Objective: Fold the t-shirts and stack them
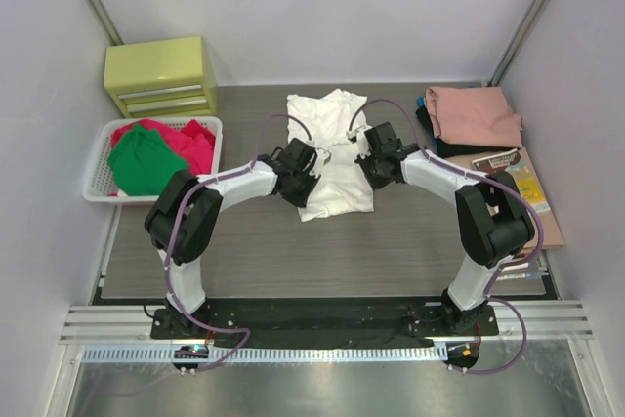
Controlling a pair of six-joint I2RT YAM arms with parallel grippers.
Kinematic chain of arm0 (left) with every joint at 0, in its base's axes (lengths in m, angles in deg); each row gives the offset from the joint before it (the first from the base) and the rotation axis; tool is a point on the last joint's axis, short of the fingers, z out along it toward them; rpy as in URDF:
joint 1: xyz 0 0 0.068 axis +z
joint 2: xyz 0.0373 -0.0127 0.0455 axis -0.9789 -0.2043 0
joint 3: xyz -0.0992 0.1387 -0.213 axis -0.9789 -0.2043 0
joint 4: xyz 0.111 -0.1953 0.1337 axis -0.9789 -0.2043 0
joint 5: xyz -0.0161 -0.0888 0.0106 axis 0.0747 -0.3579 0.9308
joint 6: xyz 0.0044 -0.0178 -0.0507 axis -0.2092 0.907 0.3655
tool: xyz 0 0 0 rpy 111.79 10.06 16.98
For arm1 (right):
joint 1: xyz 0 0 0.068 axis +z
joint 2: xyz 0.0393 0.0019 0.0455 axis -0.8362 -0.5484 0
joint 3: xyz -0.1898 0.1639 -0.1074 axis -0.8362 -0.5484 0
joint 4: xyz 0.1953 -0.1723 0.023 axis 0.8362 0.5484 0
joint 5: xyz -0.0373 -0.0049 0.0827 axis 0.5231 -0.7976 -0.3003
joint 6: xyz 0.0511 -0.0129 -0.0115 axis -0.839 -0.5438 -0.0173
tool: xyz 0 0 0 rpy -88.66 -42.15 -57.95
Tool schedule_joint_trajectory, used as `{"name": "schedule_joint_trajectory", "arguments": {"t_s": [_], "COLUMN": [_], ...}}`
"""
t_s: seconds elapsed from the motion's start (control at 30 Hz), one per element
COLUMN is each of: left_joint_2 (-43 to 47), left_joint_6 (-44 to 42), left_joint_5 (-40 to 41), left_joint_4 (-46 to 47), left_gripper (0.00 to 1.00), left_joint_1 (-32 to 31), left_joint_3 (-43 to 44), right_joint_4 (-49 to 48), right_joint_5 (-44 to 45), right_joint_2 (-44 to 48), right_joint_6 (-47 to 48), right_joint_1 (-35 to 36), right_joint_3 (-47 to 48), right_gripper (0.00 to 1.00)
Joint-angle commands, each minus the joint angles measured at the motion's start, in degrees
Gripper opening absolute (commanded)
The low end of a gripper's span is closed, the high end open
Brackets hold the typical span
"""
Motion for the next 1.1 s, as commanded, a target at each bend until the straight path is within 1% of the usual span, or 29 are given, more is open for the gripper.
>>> {"name": "schedule_joint_trajectory", "arguments": {"t_s": [0.0, 0.2, 0.33, 0.47, 0.57, 0.77, 0.87, 1.07], "left_joint_2": [4.2, 5.9, 7.2, 10.8, 12.2, 8.8, 5.8, 1.3], "left_joint_6": [-1.4, -2.8, -2.5, -2.5, -2.9, -1.9, -1.7, 0.8], "left_joint_5": [-0.5, 1.7, 1.8, -0.4, -0.4, -0.3, -0.9, -4.0], "left_joint_4": [-2.7, -3.0, -2.3, -0.3, -0.1, -0.9, -1.8, -2.0], "left_gripper": [0.00, 0.00, 0.00, 0.00, 0.00, 0.00, 0.00, 0.00], "left_joint_1": [0.7, 1.2, 1.7, 1.7, 1.7, 1.1, 0.2, -0.4], "left_joint_3": [-0.5, -3.6, -3.8, -2.9, -1.9, 0.8, 2.5, 2.9], "right_joint_4": [-1.3, -1.3, -1.5, -3.1, -2.9, -3.2, -3.3, -3.3], "right_joint_5": [-0.6, -0.5, 0.0, 3.9, 3.3, 3.4, 3.0, 1.7], "right_joint_2": [2.2, 5.5, 7.1, 7.4, 6.8, 2.8, 0.7, -4.3], "right_joint_6": [-1.1, -1.0, -0.7, 1.9, 2.3, 1.4, 1.3, 0.6], "right_joint_1": [0.8, 1.2, 1.4, 3.5, 5.6, 9.5, 9.7, 9.6], "right_joint_3": [1.0, -1.3, -1.9, -2.3, -2.4, -1.0, 0.3, 2.0], "right_gripper": [0.01, 0.01, 0.01, 0.01, 0.01, 0.01, 0.01, 0.01]}}
